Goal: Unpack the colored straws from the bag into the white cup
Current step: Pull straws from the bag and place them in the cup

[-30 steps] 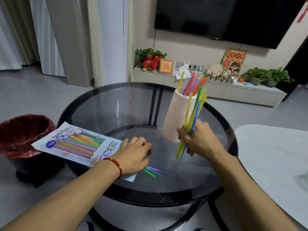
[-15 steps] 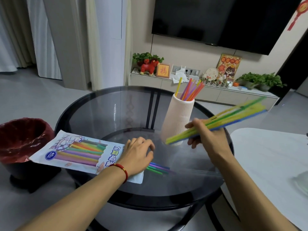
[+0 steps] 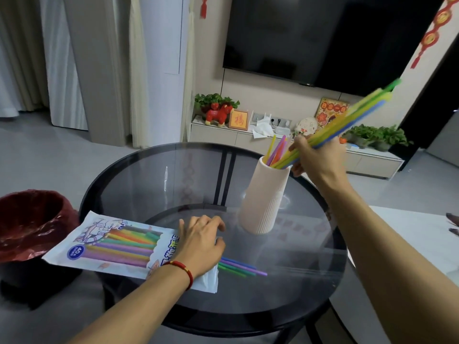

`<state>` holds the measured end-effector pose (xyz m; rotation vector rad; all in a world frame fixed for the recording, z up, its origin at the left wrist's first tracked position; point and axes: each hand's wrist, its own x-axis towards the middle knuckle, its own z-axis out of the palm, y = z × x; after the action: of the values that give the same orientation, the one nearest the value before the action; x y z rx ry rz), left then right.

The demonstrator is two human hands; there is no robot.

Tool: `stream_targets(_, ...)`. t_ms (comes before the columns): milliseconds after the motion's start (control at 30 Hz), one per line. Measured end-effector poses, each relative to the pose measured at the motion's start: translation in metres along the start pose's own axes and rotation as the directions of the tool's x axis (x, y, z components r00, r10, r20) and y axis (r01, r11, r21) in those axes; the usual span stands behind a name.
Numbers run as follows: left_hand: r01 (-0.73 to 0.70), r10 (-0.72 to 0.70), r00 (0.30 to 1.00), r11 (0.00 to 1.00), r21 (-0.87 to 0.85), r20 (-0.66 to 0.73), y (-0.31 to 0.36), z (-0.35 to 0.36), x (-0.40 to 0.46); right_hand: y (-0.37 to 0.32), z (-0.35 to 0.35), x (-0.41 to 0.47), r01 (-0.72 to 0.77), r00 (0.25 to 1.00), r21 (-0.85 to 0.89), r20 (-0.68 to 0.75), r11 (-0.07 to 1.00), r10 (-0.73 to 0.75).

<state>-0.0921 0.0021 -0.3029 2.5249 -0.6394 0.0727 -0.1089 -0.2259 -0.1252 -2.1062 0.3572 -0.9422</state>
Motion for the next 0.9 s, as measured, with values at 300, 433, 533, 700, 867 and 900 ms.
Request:
stream_targets(300,-0.008,0.008,1.000,1.000,0.010,-0.002,0.000,-0.007,-0.001,-0.017,0.006,0.018,0.116,0.993,-0.210,0.009,0.971,-0.116)
stream_targets(433,-0.035,0.035,0.999,0.999,0.026,-0.002,0.000,-0.011,-0.002,-0.007,0.008,0.011,0.259,0.961,-0.319,-0.007,0.912,-0.275)
stream_targets(533,-0.078,0.076,0.996,0.996,0.050,0.039,0.000,-0.015,-0.002,0.005,0.015,-0.003,0.377,0.923,-0.398,0.238,0.836,-0.302)
stream_targets(700,-0.159,0.145,0.984,0.977,0.140,0.105,-0.011,-0.033,-0.001,0.006,0.015,-0.019,0.410,0.911,-0.348,0.101,0.843,-0.401)
stream_targets(867,-0.202,0.131,0.940,0.958,0.206,0.314,-0.040,-0.050,-0.014,0.016,0.010,-0.066,0.706,0.680,-0.307,0.040,0.638,-0.733)
stream_targets(900,-0.204,0.107,0.917,0.954,0.220,0.385,-0.044,-0.050,-0.017,0.025,0.013,-0.082,0.725,0.676,-0.287,0.120,0.626,-0.727)
